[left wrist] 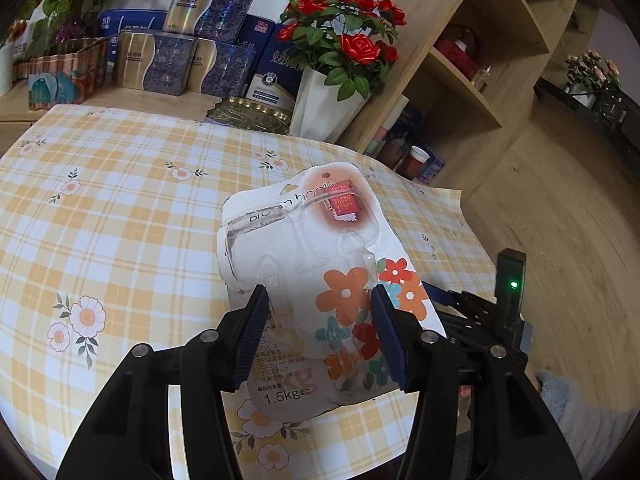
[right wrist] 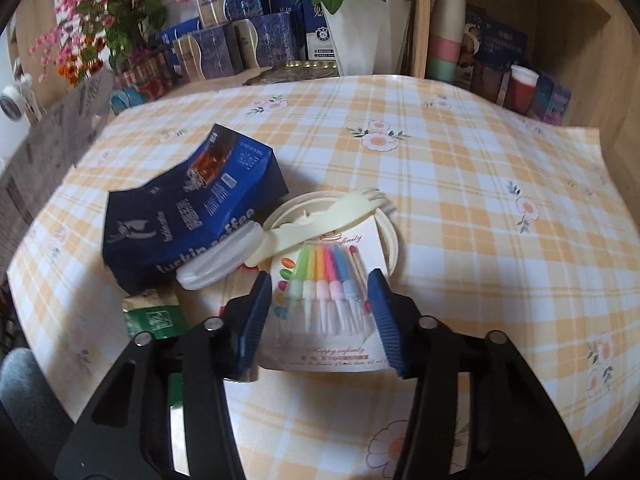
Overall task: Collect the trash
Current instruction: 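Grasp the rainbow candle card with the right tool while the left tool holds the hook package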
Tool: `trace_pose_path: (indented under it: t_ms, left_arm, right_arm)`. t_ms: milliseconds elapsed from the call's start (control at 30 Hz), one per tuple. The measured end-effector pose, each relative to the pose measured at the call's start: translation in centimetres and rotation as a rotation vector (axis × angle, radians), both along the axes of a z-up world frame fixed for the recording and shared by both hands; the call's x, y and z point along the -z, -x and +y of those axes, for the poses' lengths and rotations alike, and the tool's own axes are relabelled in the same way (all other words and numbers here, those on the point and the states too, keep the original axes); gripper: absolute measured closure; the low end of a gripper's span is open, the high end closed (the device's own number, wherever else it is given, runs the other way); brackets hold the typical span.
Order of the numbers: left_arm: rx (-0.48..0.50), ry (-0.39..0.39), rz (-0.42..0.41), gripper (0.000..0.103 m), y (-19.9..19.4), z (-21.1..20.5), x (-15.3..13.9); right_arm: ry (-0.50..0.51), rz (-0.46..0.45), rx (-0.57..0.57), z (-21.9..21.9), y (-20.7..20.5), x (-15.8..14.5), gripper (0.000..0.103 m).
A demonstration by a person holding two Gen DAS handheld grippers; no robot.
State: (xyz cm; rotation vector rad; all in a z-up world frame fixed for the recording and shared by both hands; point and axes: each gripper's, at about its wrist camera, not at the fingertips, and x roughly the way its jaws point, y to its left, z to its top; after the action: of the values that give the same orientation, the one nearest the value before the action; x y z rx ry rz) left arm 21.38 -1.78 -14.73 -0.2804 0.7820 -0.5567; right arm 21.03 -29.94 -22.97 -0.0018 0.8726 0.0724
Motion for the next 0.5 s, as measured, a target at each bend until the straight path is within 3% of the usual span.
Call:
trace_pose_path:
  t_ms: [233,500]
  left_arm:
    - [0.016,0.008,-0.012,0.052,1.0,0.0,0.1]
    - [0.018,0.016,-0.005,0.052,1.6,-0.1,0.1]
  right_arm:
    - [0.076,-0.011,-0.013,0.8,0.0,0.3,0.062]
    - [0.071,-0.010,-0.041,0.9,0.7,-0.6,0.063]
